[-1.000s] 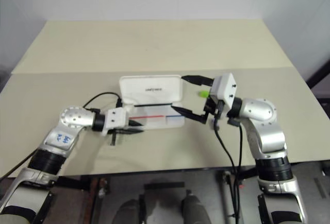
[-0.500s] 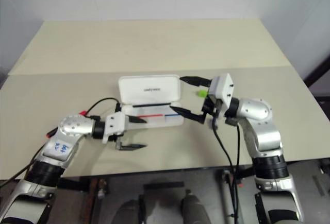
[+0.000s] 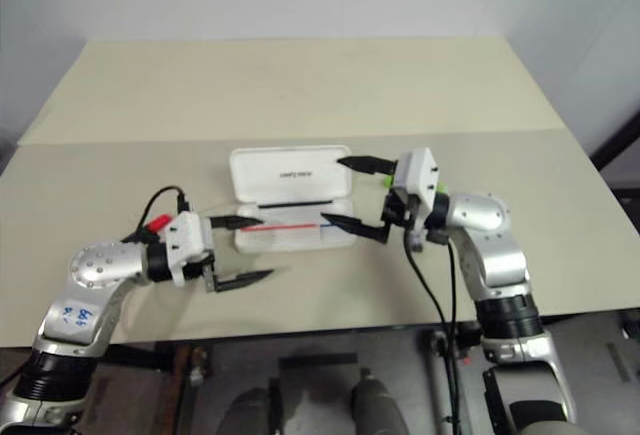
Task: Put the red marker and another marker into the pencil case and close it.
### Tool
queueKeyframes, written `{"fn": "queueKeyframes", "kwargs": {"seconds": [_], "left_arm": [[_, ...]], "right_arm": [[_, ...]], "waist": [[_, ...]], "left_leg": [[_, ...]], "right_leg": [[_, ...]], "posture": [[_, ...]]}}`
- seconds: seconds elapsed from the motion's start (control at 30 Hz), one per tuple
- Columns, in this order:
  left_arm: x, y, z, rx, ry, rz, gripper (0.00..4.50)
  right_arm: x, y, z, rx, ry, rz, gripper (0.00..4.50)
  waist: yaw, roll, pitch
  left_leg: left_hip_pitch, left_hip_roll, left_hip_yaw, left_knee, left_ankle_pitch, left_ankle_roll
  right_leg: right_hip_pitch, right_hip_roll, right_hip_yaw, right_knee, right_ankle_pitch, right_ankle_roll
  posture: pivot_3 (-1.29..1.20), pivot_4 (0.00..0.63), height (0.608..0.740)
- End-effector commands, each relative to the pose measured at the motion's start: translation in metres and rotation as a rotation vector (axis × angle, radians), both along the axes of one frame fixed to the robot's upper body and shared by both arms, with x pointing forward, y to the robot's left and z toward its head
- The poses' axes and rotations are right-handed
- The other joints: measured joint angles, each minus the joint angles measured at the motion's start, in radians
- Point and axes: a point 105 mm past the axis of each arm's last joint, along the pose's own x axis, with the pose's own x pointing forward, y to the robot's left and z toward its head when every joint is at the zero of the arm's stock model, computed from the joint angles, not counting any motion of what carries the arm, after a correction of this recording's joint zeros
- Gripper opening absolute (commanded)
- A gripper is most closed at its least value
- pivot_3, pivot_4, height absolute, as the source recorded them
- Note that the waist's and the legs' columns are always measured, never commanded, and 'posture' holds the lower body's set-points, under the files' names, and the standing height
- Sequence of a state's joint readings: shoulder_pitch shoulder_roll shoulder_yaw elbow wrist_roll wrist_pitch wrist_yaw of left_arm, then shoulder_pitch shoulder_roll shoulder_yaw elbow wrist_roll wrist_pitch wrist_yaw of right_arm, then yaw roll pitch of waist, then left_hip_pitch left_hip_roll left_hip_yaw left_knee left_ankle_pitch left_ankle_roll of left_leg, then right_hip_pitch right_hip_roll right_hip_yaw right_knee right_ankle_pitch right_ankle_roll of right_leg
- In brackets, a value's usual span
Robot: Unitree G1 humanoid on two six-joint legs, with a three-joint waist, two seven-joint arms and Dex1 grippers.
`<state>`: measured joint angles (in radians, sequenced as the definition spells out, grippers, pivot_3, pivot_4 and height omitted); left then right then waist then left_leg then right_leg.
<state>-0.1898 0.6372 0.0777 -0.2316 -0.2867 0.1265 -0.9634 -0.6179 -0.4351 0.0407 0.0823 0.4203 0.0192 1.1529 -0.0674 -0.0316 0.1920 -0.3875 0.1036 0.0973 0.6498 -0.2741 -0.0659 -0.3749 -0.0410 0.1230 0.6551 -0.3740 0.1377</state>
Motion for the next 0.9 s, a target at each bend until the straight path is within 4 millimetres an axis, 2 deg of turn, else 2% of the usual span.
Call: {"fn": "queueKeyframes", "kwargs": {"seconds": [0.03,0.13,0.27,0.37,0.47,0.53,0.77,0.9], "left_arm": [[-0.011,0.012,0.031,-0.091,-0.119,0.055,4.49],[-0.016,0.026,0.040,-0.115,-0.142,0.128,4.49],[-0.031,0.073,0.040,-0.068,-0.121,0.310,4.49],[-0.036,0.094,0.038,-0.046,-0.105,0.391,4.49],[-0.039,0.138,0.029,-0.011,-0.077,0.565,4.49],[-0.041,0.160,0.024,0.011,-0.060,0.635,4.49],[-0.037,0.187,0.007,0.046,-0.014,0.692,4.49],[-0.028,0.191,-0.003,0.040,0.006,0.691,4.49]], "right_arm": [[-0.002,0.003,0.010,0.008,-0.040,0.038,4.50],[-0.002,0.005,0.009,-0.006,-0.034,0.065,4.50],[-0.007,0.004,0.007,-0.047,-0.017,0.140,4.50],[-0.012,0.003,0.006,-0.075,-0.009,0.184,4.50],[-0.022,-0.005,0.002,-0.148,0.025,0.269,4.50],[-0.018,-0.015,0.001,-0.187,0.026,0.253,4.50],[-0.004,-0.045,-0.001,-0.259,0.036,0.168,4.50],[-0.003,-0.051,-0.003,-0.283,0.039,0.147,4.50]], "waist": [[-0.005,0.000,0.000],[-0.013,0.000,0.000],[-0.024,0.000,0.000],[-0.024,0.000,0.000],[-0.017,0.000,0.001],[-0.018,0.000,0.001],[-0.018,0.000,0.001],[-0.019,0.000,0.001]], "left_leg": [[0.000,0.000,0.000,0.000,0.000,0.000],[0.000,0.001,-0.001,-0.001,0.000,0.000],[0.000,0.000,0.000,-0.002,0.000,0.000],[0.000,0.001,-0.001,-0.002,0.000,0.000],[0.000,0.000,-0.001,-0.002,-0.001,0.001],[0.000,0.000,-0.001,-0.002,-0.002,0.003],[0.000,0.000,-0.001,-0.003,-0.002,0.003],[0.000,0.000,0.000,-0.003,-0.002,0.002]], "right_leg": [[0.000,0.000,0.000,0.000,0.000,0.000],[0.000,0.000,-0.001,0.000,0.000,0.000],[0.000,0.000,-0.001,-0.001,0.000,0.000],[0.000,0.000,-0.001,-0.001,0.000,-0.001],[0.000,0.000,-0.002,-0.001,-0.001,-0.001],[0.000,0.000,-0.002,-0.002,-0.001,-0.001],[0.000,-0.001,-0.003,-0.002,-0.001,-0.002],[-0.001,-0.001,-0.004,-0.002,-0.002,-0.003]], "posture": [[0.00,0.150,0.740],[0.00,0.150,0.740],[0.00,0.150,0.740],[0.00,0.150,0.740],[0.00,0.150,0.740],[0.00,0.150,0.740],[0.00,0.150,0.740],[0.00,0.150,0.740]]}}
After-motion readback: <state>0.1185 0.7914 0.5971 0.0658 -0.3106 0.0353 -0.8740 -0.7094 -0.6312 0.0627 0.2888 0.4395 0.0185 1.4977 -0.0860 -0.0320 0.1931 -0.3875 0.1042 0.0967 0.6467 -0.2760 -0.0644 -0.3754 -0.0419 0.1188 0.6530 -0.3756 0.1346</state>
